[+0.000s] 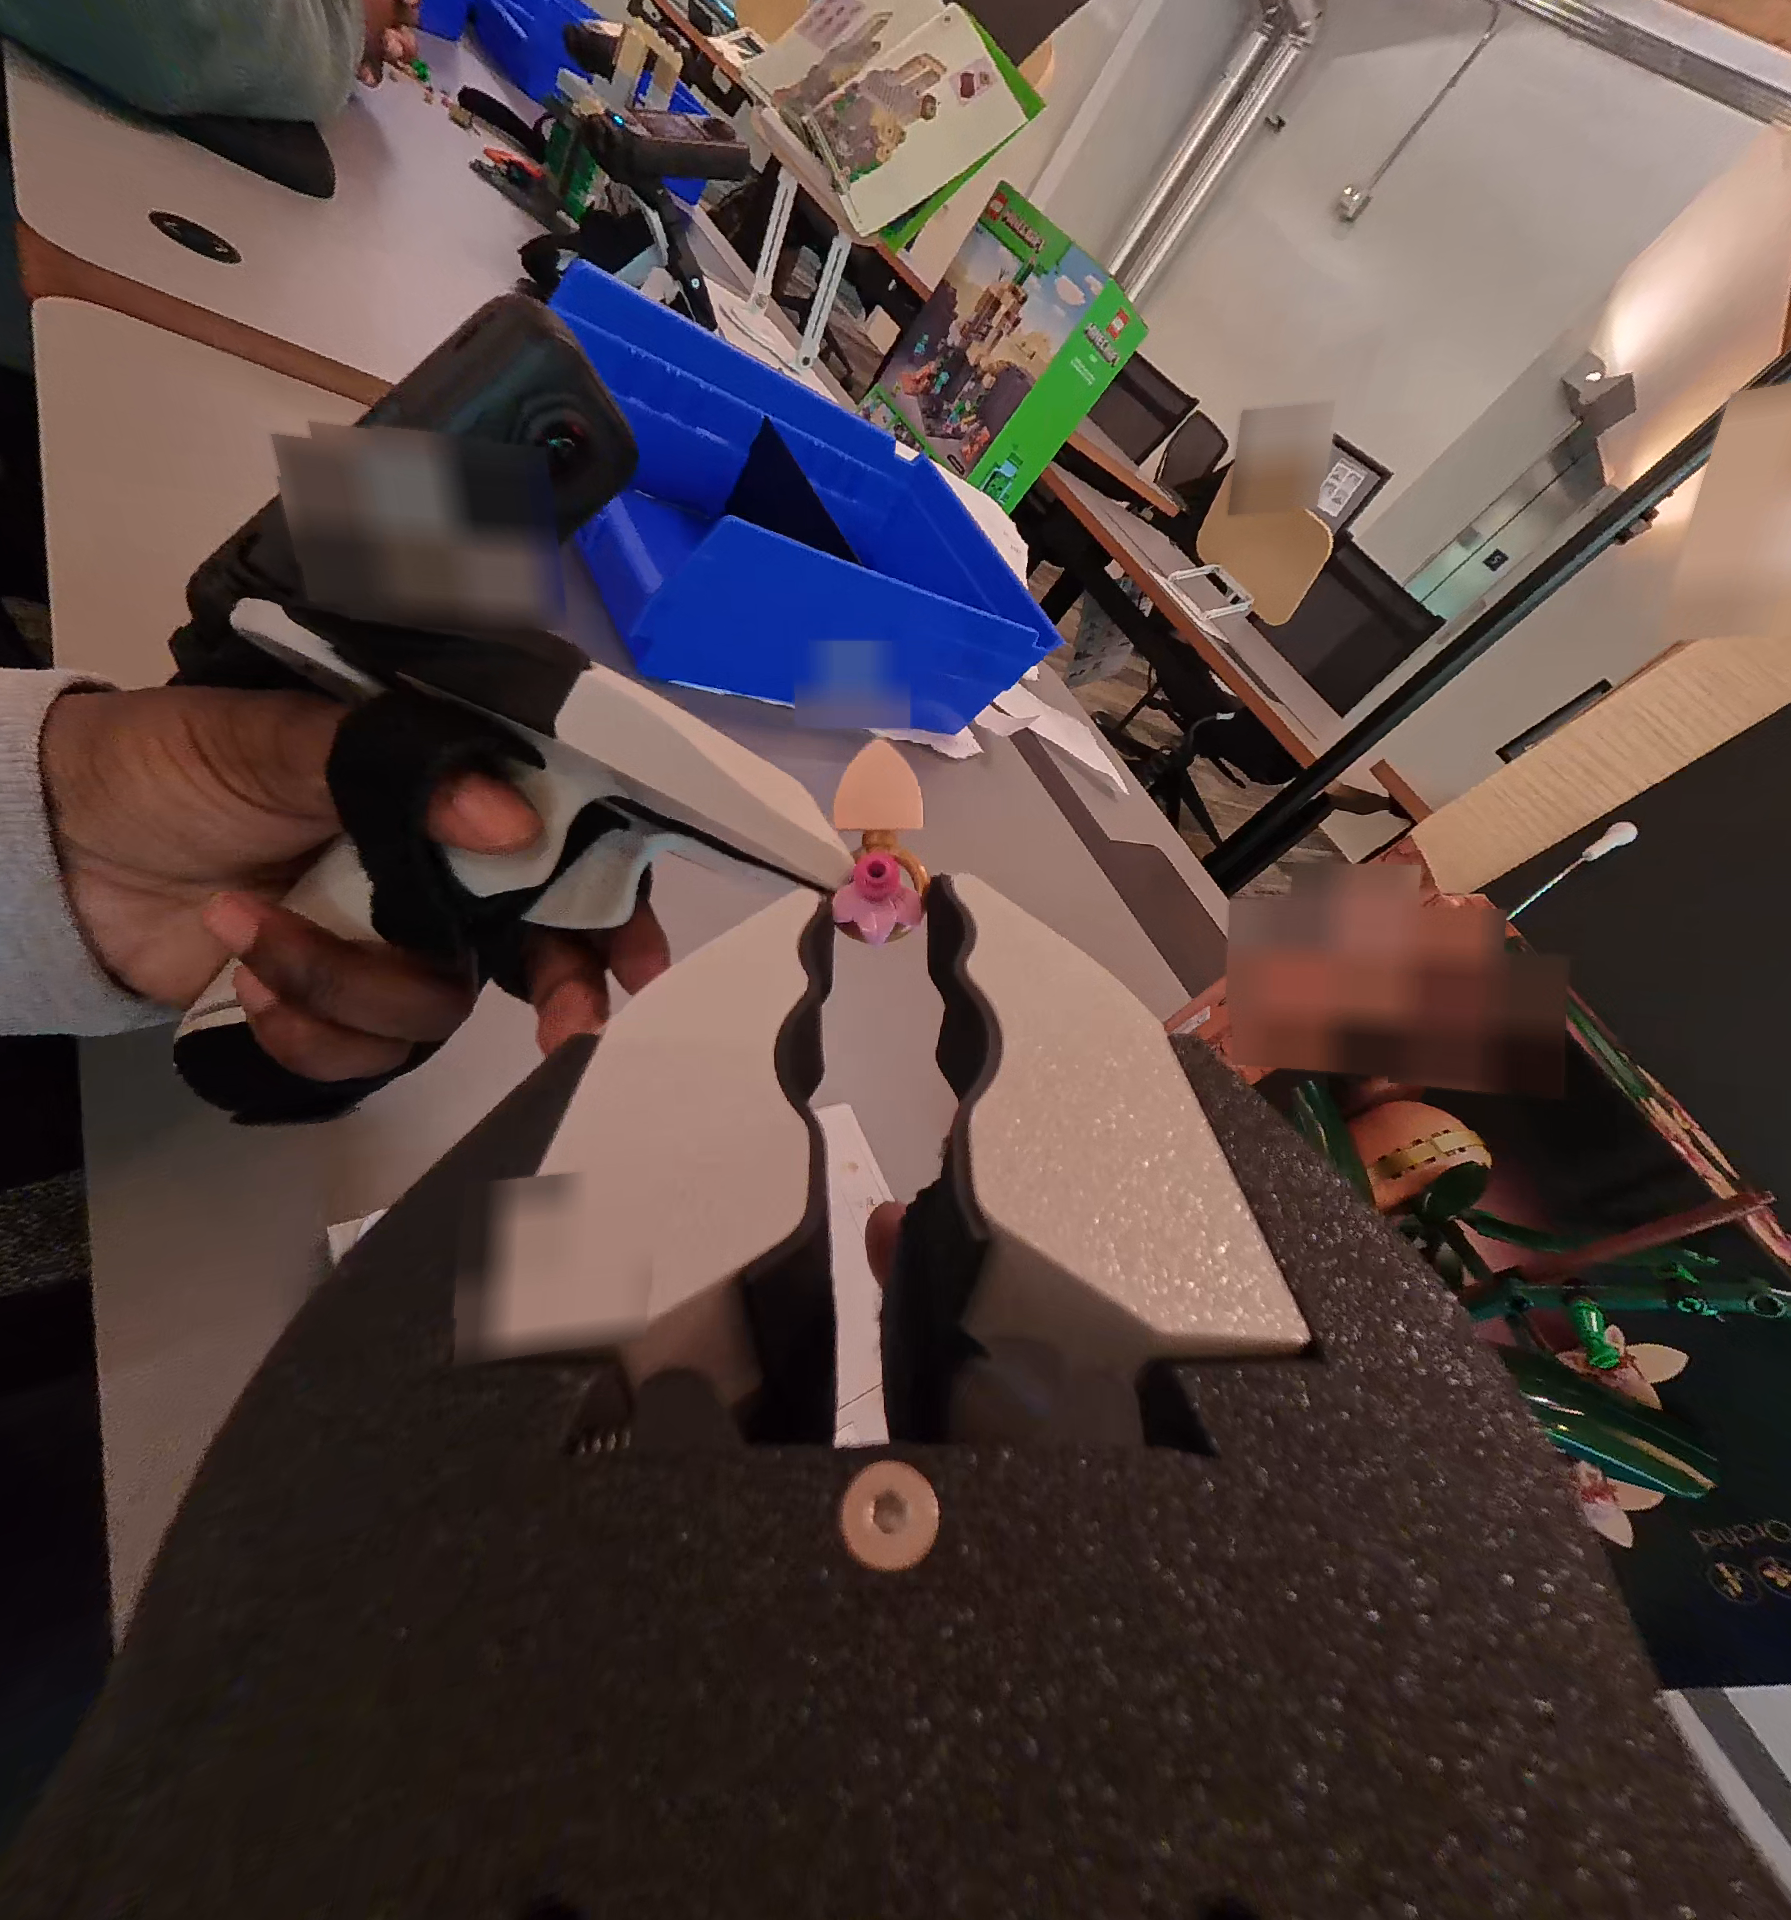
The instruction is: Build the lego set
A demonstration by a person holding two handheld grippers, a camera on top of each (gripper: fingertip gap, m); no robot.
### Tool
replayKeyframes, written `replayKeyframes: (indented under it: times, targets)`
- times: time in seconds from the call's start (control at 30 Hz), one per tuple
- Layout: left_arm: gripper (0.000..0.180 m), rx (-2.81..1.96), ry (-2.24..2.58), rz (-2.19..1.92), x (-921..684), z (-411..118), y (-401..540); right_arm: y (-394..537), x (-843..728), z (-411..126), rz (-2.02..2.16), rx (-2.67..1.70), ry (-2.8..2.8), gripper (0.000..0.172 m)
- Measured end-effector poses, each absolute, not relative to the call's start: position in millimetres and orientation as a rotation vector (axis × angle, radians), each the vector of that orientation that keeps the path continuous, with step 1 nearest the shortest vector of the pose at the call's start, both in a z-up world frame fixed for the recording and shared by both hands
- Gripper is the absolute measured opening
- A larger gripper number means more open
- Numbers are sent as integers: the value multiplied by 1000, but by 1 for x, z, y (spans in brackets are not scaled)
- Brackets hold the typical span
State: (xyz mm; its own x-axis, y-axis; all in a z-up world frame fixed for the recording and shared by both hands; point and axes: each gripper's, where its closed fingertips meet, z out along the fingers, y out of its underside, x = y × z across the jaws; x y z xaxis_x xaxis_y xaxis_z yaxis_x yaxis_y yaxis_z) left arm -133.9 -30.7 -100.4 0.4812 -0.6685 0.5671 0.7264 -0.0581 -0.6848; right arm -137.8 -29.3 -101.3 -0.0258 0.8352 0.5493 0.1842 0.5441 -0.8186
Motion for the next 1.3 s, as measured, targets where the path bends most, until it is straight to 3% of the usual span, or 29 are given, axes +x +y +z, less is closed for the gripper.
replayKeyframes:
  times: [0.17,0.23,0.6,0.77,1.0,1.3]
  targets:
    - [2,-1141,-94,-1205,-138,-101,-32,-37,-133,-93,729,-866,-1585,22]
    - [2,-1135,-101,-1234,-139,-102,-32,-46,-130,-75,840,-818,-1561,0]
    - [2,-1162,-68,-1247,-133,-105,-32,-37,-151,-95,669,-984,-1883,0]
    - [2,-1049,-183,-1321,-151,-96,-35,-43,-132,-70,833,-916,-1678,0]
    - [2,-987,-216,-1408,-150,-93,-37,-41,-134,-103,854,-993,-1583,0]
    - [2,-1015,-197,-1404,-147,-96,-35,-35,-142,-101,880,-992,-1548,0]
